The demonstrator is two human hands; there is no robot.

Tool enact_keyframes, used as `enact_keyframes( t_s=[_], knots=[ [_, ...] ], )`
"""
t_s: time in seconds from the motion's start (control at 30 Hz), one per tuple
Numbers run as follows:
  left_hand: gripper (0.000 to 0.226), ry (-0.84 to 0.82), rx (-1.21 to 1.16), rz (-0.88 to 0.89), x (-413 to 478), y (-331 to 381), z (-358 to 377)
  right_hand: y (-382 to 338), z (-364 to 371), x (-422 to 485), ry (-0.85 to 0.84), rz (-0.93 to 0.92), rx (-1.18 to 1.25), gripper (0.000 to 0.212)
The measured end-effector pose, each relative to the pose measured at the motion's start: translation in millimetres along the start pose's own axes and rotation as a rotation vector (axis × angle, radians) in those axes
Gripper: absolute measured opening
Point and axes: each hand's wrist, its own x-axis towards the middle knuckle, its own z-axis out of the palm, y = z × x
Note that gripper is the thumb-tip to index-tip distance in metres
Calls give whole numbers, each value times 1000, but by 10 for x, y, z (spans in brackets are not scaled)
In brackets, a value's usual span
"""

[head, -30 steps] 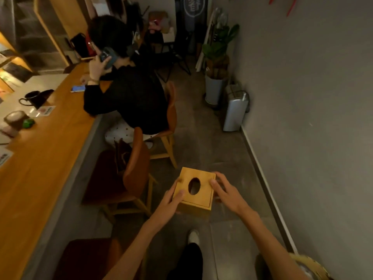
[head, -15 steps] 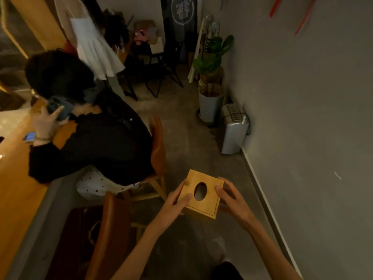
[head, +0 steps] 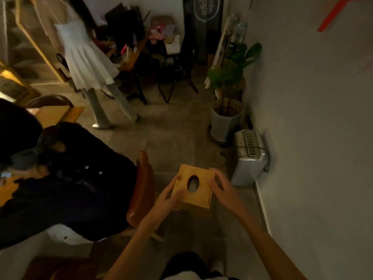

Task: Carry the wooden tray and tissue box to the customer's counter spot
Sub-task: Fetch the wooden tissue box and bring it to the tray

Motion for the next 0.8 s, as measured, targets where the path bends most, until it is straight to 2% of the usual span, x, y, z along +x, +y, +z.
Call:
enact_keyframes(
  t_s=[0.1,0.2,0.4,0.5,0.67,0.73,0.8],
  knots=[
    [53,60,-69,10,563,256,-123,-125,-124,737,-77,-172,-221,47],
    [60,99,-80,-10,1133,494,-319,-235,-172,1483,-191,-240,-357,43],
    [54,229,-197,-41,2353,923,-830,-659,-239,3118,-423,-206,-454,51],
    [53,296,-195,-64,2911,1212,-1149,-988,-229,4008,-554,-149,-540,64],
    [36,426,-239,-36,3624,1686,-1687,-1581,8,5247,-676,-191,-597,72],
    [40,487,-259,-26,3852,1837,-1937,-1800,217,5639,-708,-203,-554,80],
    [53,560,-257,-10,4101,1967,-2206,-1932,451,6085,-745,-203,-491,76]
  ],
)
